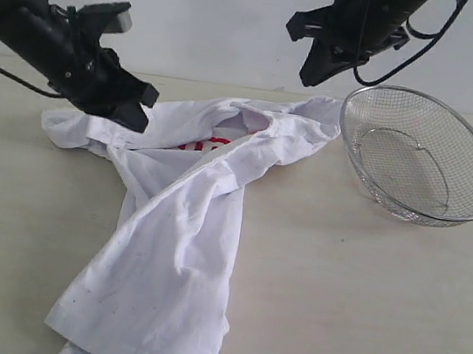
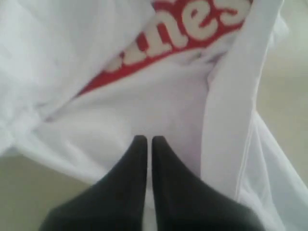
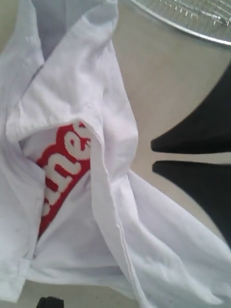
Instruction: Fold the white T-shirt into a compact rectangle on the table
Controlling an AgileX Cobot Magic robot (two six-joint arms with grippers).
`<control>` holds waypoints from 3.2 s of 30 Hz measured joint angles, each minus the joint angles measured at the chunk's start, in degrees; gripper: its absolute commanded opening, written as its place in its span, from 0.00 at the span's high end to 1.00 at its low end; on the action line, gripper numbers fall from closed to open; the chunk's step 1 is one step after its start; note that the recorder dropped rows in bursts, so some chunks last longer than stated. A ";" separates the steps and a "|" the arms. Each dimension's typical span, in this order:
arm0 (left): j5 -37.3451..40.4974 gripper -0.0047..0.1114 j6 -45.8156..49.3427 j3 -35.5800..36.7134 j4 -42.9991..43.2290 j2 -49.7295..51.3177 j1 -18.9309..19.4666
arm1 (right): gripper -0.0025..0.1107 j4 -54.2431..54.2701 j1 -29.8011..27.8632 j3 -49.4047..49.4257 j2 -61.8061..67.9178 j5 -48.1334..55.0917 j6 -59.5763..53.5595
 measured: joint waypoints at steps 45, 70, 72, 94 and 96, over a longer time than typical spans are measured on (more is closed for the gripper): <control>-29.35 0.92 1.18 9.98 -5.47 1.50 1.93 | 0.41 6.21 20.87 11.63 7.86 -13.59 15.44; -27.27 0.92 1.18 6.75 -6.15 8.85 1.93 | 0.98 -17.95 21.00 11.63 2.18 -2.62 17.82; -27.27 0.92 1.18 6.75 -6.15 8.85 1.93 | 0.98 -24.49 20.90 11.63 0.93 -0.78 18.45; -26.46 0.92 1.18 6.67 -6.15 8.85 1.93 | 0.98 -30.06 7.21 40.57 -11.98 0.12 18.22; -25.89 0.92 1.18 6.63 -6.15 8.85 1.93 | 0.98 -31.26 7.21 44.54 -13.85 -0.10 18.22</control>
